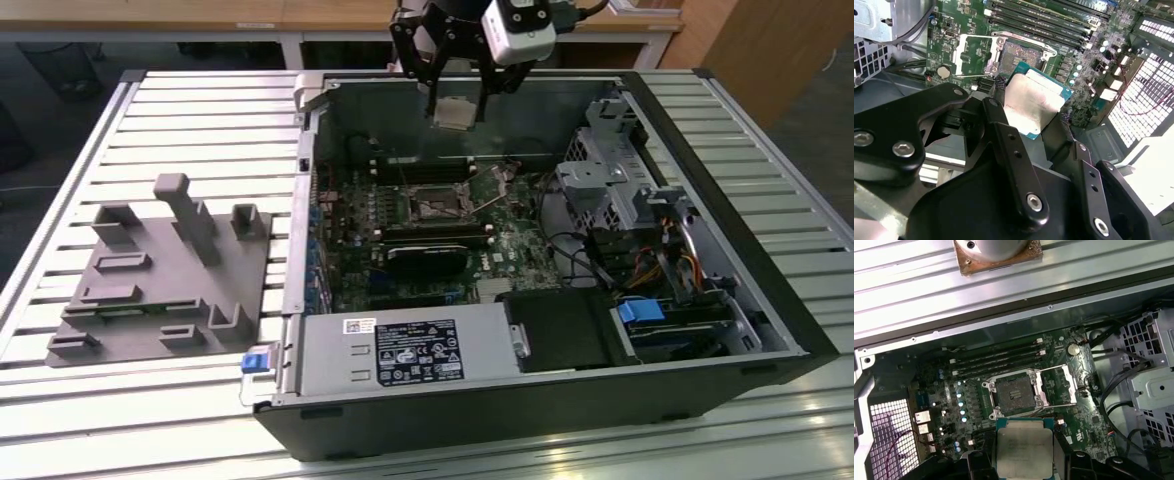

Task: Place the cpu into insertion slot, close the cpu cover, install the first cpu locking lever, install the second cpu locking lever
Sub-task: 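Place the cpu into insertion slot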

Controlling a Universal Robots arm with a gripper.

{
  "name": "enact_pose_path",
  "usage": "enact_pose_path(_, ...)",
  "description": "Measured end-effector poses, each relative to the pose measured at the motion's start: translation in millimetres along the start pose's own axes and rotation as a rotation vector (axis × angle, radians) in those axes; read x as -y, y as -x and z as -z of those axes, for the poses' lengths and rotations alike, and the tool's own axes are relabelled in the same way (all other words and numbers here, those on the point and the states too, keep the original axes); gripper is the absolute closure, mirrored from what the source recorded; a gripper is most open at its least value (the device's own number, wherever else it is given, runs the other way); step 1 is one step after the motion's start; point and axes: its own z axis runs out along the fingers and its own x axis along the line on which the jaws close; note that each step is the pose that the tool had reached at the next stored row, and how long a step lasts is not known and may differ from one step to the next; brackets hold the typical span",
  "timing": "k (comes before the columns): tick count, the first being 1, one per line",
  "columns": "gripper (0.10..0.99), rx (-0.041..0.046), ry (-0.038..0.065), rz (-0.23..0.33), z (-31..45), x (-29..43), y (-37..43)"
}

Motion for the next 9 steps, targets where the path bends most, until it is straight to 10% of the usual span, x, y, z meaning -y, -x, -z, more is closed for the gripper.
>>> enact_pose_path(9, 0.545, 0.004, 0.001, -0.044, -0.1, 0.0, -0.1)
